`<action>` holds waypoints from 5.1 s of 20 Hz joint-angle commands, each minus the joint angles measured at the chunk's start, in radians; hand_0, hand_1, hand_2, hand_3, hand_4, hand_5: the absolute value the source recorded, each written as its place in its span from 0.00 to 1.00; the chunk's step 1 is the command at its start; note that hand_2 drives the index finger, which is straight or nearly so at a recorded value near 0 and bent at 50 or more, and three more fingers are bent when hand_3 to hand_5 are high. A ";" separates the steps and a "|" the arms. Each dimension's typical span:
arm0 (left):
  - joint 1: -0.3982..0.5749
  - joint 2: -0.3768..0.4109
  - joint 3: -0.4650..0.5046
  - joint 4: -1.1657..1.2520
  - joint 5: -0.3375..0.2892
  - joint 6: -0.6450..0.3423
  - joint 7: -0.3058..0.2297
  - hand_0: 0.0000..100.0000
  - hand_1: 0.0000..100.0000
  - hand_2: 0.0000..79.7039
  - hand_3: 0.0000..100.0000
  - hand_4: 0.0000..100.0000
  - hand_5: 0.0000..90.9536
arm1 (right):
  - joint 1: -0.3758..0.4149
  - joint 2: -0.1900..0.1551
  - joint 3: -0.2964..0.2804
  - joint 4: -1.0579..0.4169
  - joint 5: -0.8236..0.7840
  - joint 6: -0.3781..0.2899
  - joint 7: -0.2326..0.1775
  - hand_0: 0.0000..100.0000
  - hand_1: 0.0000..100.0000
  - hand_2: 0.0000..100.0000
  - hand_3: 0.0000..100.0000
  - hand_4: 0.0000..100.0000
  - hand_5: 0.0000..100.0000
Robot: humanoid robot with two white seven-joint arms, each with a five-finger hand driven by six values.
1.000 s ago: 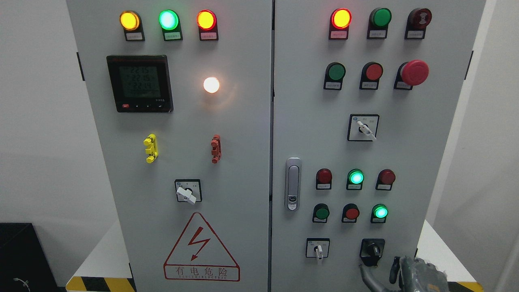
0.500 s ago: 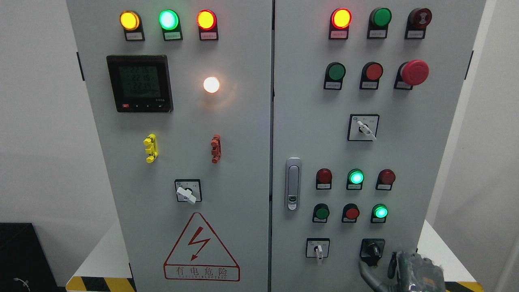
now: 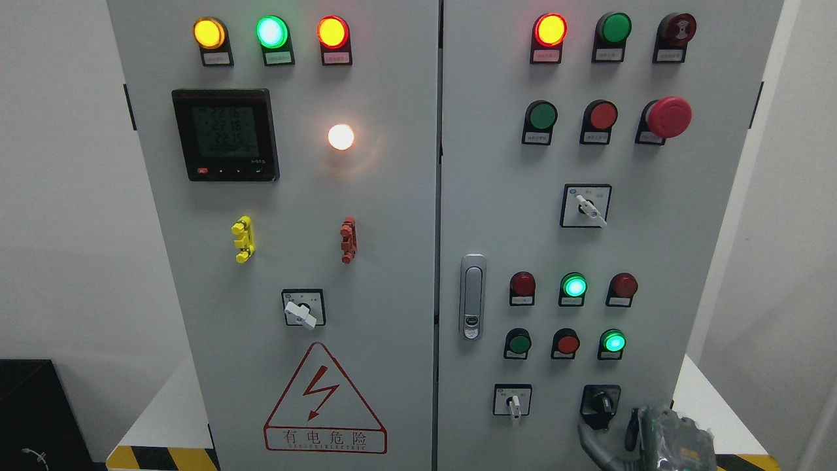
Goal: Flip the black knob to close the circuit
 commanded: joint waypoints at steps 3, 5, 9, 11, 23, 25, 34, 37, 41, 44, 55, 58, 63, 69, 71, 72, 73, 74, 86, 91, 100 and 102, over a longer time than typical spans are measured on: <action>0.000 0.000 -0.020 0.021 -0.022 0.000 0.001 0.00 0.00 0.00 0.00 0.00 0.00 | -0.002 0.010 -0.004 0.007 0.001 0.001 -0.002 0.01 0.14 0.78 0.96 0.77 0.76; 0.000 0.000 -0.020 0.023 -0.022 0.000 0.001 0.00 0.00 0.00 0.00 0.00 0.00 | -0.008 0.010 -0.011 0.010 0.001 0.001 -0.002 0.01 0.15 0.78 0.96 0.77 0.76; 0.000 0.000 -0.020 0.021 -0.022 0.000 0.001 0.00 0.00 0.00 0.00 0.00 0.00 | -0.018 0.010 -0.019 0.010 0.001 -0.001 0.001 0.01 0.16 0.78 0.96 0.77 0.76; 0.000 0.000 -0.020 0.023 -0.022 0.000 0.001 0.00 0.00 0.00 0.00 0.00 0.00 | -0.018 0.010 -0.019 0.010 0.001 -0.001 0.003 0.01 0.16 0.78 0.96 0.77 0.76; 0.000 0.000 -0.020 0.021 -0.022 0.000 0.001 0.00 0.00 0.00 0.00 0.00 0.00 | -0.027 0.007 -0.056 0.018 0.001 -0.009 0.009 0.01 0.18 0.78 0.96 0.77 0.76; 0.000 0.000 -0.020 0.021 -0.022 0.000 0.001 0.00 0.00 0.00 0.00 0.00 0.00 | -0.027 0.007 -0.056 0.017 0.001 -0.009 0.009 0.02 0.18 0.78 0.96 0.77 0.76; 0.000 0.000 -0.020 0.021 -0.022 0.000 0.001 0.00 0.00 0.00 0.00 0.00 0.00 | -0.053 0.008 -0.063 0.026 -0.002 -0.009 0.012 0.02 0.18 0.77 0.96 0.77 0.76; 0.000 0.000 -0.020 0.021 -0.022 0.000 0.001 0.00 0.00 0.00 0.00 0.00 0.00 | -0.053 0.008 -0.065 0.026 -0.002 -0.009 0.012 0.02 0.17 0.77 0.96 0.77 0.76; 0.000 0.000 -0.020 0.023 -0.022 0.000 0.001 0.00 0.00 0.00 0.00 0.00 0.00 | -0.051 0.008 -0.083 0.024 -0.001 -0.013 0.022 0.02 0.17 0.77 0.96 0.77 0.76; 0.000 0.000 -0.020 0.021 -0.022 0.000 0.001 0.00 0.00 0.00 0.00 0.00 0.00 | -0.047 0.008 -0.083 0.024 -0.001 -0.016 0.024 0.02 0.17 0.77 0.96 0.77 0.76; 0.000 0.000 -0.020 0.023 -0.022 0.000 0.001 0.00 0.00 0.00 0.00 0.00 0.00 | -0.051 0.007 -0.089 0.023 -0.001 -0.016 0.022 0.02 0.17 0.77 0.95 0.77 0.76; 0.000 0.000 -0.020 0.021 -0.022 0.000 0.001 0.00 0.00 0.00 0.00 0.00 0.00 | -0.055 0.007 -0.097 0.023 -0.001 -0.024 0.024 0.02 0.17 0.77 0.95 0.77 0.76; 0.000 0.000 -0.020 0.021 -0.022 0.000 0.001 0.00 0.00 0.00 0.00 0.00 0.00 | -0.055 0.007 -0.099 0.023 -0.001 -0.025 0.024 0.03 0.17 0.77 0.95 0.77 0.76; 0.000 0.000 -0.020 0.021 -0.022 0.000 0.001 0.00 0.00 0.00 0.00 0.00 0.00 | -0.055 0.005 -0.100 0.023 -0.001 -0.028 0.024 0.03 0.17 0.77 0.95 0.77 0.76; 0.000 0.000 -0.020 0.021 -0.022 0.000 0.001 0.00 0.00 0.00 0.00 0.00 0.00 | -0.055 0.005 -0.100 0.021 -0.001 -0.028 0.024 0.03 0.17 0.77 0.95 0.77 0.76; 0.000 0.000 -0.020 0.023 -0.022 0.000 0.001 0.00 0.00 0.00 0.00 0.00 0.00 | -0.055 0.005 -0.100 0.021 -0.001 -0.028 0.024 0.03 0.17 0.77 0.95 0.77 0.76; 0.000 0.000 -0.020 0.021 -0.022 0.000 0.001 0.00 0.00 0.00 0.00 0.00 0.00 | -0.055 0.005 -0.100 0.020 -0.001 -0.028 0.024 0.03 0.17 0.77 0.95 0.77 0.76; 0.000 0.000 -0.020 0.021 -0.022 0.000 0.001 0.00 0.00 0.00 0.00 0.00 0.00 | -0.055 0.005 -0.100 0.020 -0.001 -0.028 0.026 0.03 0.17 0.77 0.95 0.77 0.76; 0.000 0.000 -0.020 0.023 -0.022 0.000 0.001 0.00 0.00 0.00 0.00 0.00 0.00 | -0.062 0.005 -0.119 0.018 -0.002 -0.038 0.029 0.03 0.17 0.76 0.95 0.77 0.76; 0.000 0.000 -0.020 0.021 -0.022 0.000 0.001 0.00 0.00 0.00 0.00 0.00 0.00 | -0.062 0.005 -0.119 0.017 -0.002 -0.038 0.030 0.03 0.17 0.76 0.95 0.77 0.76; 0.000 0.000 -0.020 0.021 -0.022 0.000 0.001 0.00 0.00 0.00 0.00 0.00 0.00 | -0.064 0.005 -0.120 0.013 -0.002 -0.038 0.032 0.03 0.17 0.76 0.95 0.77 0.76; 0.000 0.000 -0.020 0.021 -0.022 0.000 0.001 0.00 0.00 0.00 0.00 0.00 0.00 | -0.064 0.005 -0.120 0.012 -0.002 -0.038 0.032 0.03 0.17 0.76 0.95 0.76 0.76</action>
